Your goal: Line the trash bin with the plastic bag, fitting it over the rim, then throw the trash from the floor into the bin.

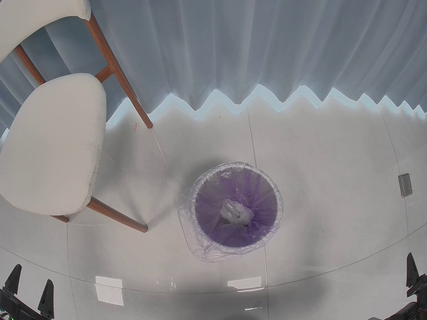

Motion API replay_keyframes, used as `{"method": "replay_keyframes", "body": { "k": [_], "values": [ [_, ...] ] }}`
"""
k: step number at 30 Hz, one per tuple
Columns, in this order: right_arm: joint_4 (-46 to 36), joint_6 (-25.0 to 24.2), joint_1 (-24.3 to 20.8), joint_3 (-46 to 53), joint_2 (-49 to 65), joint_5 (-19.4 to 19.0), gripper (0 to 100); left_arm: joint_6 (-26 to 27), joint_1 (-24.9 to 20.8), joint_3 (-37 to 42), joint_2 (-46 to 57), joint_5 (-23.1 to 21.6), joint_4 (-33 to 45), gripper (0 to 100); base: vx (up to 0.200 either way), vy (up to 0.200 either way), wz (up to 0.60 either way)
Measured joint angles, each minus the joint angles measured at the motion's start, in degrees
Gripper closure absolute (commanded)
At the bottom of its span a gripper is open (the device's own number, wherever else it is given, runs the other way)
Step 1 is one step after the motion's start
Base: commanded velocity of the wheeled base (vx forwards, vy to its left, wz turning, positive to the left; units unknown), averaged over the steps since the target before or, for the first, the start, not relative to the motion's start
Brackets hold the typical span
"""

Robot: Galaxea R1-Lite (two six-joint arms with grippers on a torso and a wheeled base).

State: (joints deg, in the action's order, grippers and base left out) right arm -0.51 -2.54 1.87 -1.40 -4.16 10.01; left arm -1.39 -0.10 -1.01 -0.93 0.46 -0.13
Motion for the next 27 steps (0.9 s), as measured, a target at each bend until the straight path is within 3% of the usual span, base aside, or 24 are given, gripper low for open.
{"method": "replay_keyframes", "body": {
  "k": [4,7,11,14,18,27],
  "values": [
    [3.02,0.24,0.02,0.26,0.52,1.34,0,-0.02,0.00,0.00,0.00,-0.02,-0.02,0,0.000,0.000,0.00],
    [1.62,0.27,-0.74,0.35,1.38,-2.11,0,0.00,0.00,0.00,0.00,-0.02,-0.02,0,0.000,0.000,0.00],
    [0.46,3.90,-1.40,0.39,2.58,-6.97,0,-0.02,0.00,0.00,0.00,-0.02,0.00,0,0.000,0.000,0.00],
    [0.13,4.41,-1.57,0.39,3.04,-6.68,0,-0.02,0.00,0.00,0.00,0.00,-0.02,0,0.000,0.000,0.00],
    [-0.11,1.37,-1.66,0.39,3.34,-5.80,0,-0.16,0.00,0.00,0.00,0.02,-0.02,0,0.000,0.000,0.00],
    [0.05,1.54,-1.71,0.39,3.50,-5.94,0,-0.02,0.00,0.00,0.00,0.05,0.04,0,0.000,0.000,0.00]
  ]
}}
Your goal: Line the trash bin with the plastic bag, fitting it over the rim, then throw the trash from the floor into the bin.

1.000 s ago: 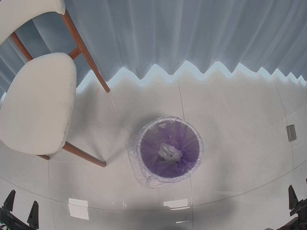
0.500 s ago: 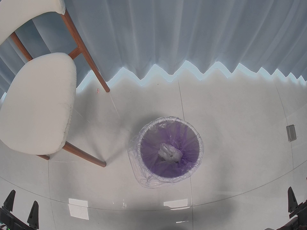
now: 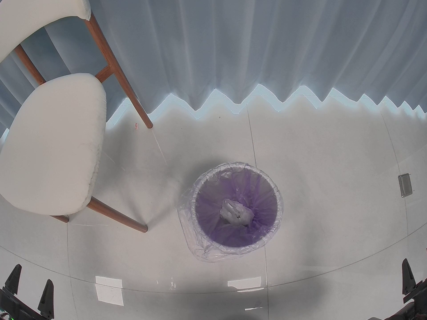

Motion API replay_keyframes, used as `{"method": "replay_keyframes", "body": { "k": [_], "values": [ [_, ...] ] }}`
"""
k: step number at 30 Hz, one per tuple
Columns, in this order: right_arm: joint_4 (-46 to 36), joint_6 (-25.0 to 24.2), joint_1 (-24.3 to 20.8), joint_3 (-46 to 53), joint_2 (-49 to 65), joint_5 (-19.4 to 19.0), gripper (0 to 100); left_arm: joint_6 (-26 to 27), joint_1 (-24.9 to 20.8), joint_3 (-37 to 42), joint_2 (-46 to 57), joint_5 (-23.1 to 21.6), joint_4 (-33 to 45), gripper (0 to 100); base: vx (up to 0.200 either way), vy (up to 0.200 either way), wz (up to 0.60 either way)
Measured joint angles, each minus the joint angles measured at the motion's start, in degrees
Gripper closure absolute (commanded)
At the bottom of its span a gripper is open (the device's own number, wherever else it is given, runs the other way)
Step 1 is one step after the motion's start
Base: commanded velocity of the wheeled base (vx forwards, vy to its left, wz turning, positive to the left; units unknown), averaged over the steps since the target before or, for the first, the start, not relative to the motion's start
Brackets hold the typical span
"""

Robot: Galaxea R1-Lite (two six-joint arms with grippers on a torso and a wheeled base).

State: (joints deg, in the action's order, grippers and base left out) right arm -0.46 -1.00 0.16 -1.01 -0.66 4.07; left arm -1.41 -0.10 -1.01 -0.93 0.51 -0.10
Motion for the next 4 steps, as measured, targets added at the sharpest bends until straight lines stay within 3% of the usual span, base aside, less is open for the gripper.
{"method": "replay_keyframes", "body": {
  "k": [4],
  "values": [
    [0.00,0.02,-0.05,0.00,0.02,-0.02,0,0.02,0.05,0.00,0.00,0.00,0.00,0,0.000,0.000,0.00]
  ]
}}
